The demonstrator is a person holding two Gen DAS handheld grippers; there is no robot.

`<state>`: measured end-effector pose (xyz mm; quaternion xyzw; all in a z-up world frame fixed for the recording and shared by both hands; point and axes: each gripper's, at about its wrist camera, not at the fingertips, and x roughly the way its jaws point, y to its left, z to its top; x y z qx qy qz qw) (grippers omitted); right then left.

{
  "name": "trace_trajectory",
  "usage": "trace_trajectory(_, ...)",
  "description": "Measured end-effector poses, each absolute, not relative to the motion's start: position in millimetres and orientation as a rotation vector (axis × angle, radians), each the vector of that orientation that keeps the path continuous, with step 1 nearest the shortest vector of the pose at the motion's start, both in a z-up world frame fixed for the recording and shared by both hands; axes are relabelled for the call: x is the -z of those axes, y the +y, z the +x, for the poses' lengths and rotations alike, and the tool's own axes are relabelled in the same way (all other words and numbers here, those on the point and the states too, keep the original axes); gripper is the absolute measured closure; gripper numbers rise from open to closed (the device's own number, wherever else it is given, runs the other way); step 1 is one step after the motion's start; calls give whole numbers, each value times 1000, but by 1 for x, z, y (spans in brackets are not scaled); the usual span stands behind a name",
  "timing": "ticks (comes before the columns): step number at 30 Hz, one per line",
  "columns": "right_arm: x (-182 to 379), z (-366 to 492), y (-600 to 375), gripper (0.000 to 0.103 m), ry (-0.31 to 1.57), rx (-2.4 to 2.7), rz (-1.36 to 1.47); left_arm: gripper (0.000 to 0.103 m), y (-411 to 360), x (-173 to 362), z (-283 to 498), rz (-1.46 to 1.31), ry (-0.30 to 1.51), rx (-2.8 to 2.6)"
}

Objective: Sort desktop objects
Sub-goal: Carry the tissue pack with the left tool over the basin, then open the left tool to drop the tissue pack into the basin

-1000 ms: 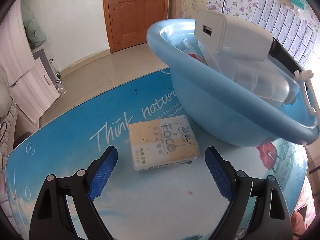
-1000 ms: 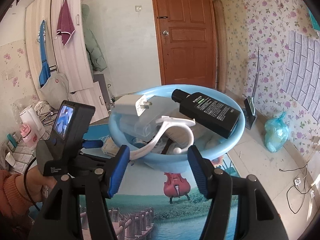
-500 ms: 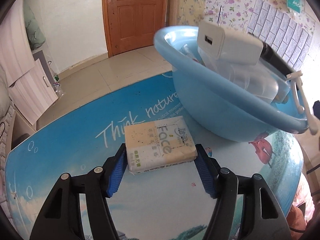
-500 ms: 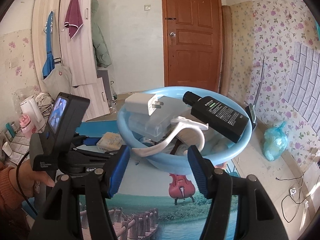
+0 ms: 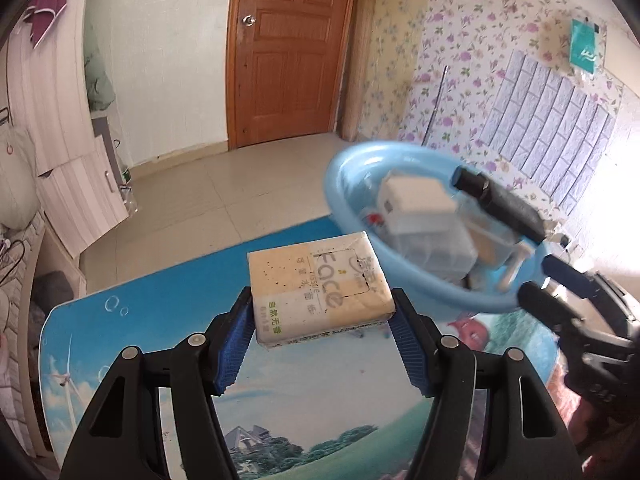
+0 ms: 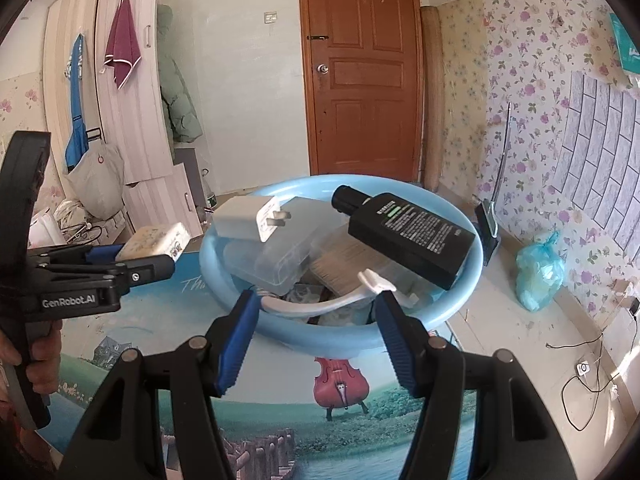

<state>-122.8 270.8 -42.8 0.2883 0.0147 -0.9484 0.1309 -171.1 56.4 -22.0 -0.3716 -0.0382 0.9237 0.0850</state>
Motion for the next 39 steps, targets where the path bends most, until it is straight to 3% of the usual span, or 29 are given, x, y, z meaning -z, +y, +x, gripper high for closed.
trace_trajectory(25,46,-133,313,43,-100,2818,848,37,165,-11,-172,-965,68,-2539)
trace_trajectory(31,45,-133,316,43,-109,2815,851,23,170,-13,-175,-965,74,-2534)
trace_trajectory(39,43,-130,316,43,-95,2815,848,20,160,-14,-170,-991,55,-2558)
